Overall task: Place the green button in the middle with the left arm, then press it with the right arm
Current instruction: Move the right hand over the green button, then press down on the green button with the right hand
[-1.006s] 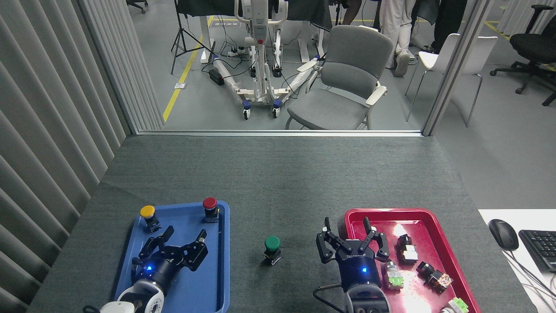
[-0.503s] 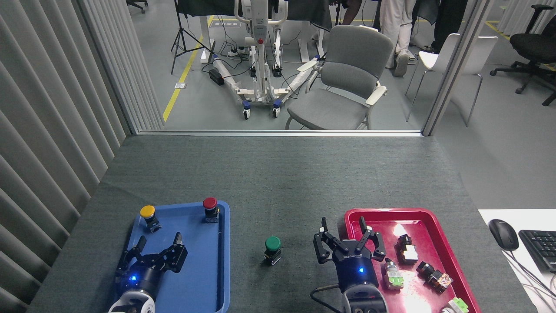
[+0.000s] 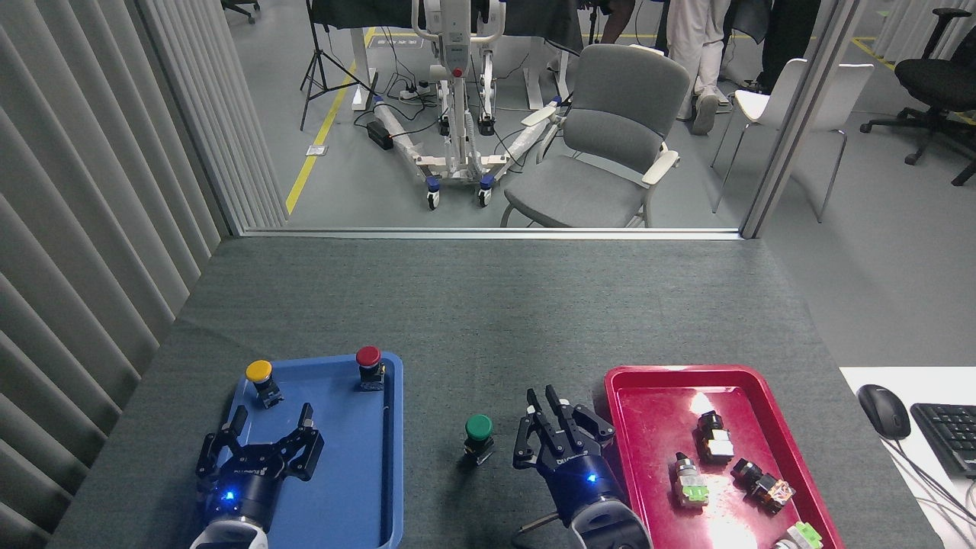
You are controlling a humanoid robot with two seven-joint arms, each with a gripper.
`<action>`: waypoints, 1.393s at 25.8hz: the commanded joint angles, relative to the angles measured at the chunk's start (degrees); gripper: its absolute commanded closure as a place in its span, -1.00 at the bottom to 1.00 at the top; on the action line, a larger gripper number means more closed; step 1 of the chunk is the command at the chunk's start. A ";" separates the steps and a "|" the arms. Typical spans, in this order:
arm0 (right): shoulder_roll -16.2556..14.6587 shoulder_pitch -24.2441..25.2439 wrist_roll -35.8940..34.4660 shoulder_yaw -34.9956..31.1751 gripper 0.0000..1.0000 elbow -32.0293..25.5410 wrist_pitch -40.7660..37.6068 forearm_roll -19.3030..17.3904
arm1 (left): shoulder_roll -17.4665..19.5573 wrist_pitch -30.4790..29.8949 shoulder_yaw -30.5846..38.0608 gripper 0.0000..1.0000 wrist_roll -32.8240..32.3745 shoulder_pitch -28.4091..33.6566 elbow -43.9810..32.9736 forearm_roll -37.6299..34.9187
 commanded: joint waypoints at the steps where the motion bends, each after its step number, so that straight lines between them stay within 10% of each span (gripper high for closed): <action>1: 0.19 -0.21 1.26 1.39 0.89 0.07 -2.92 0.00 | -0.68 0.13 0.19 -0.99 -0.45 -0.48 -0.58 -0.59; 9: 0.89 -1.44 2.75 4.02 1.00 1.30 -3.79 0.09 | 1.17 6.11 0.72 -1.00 -13.37 -0.92 -4.53 -7.09; 36: 4.32 -8.03 2.75 9.21 1.00 15.98 -2.56 0.17 | -1.29 11.21 5.29 -1.00 -11.44 3.74 -10.24 -6.74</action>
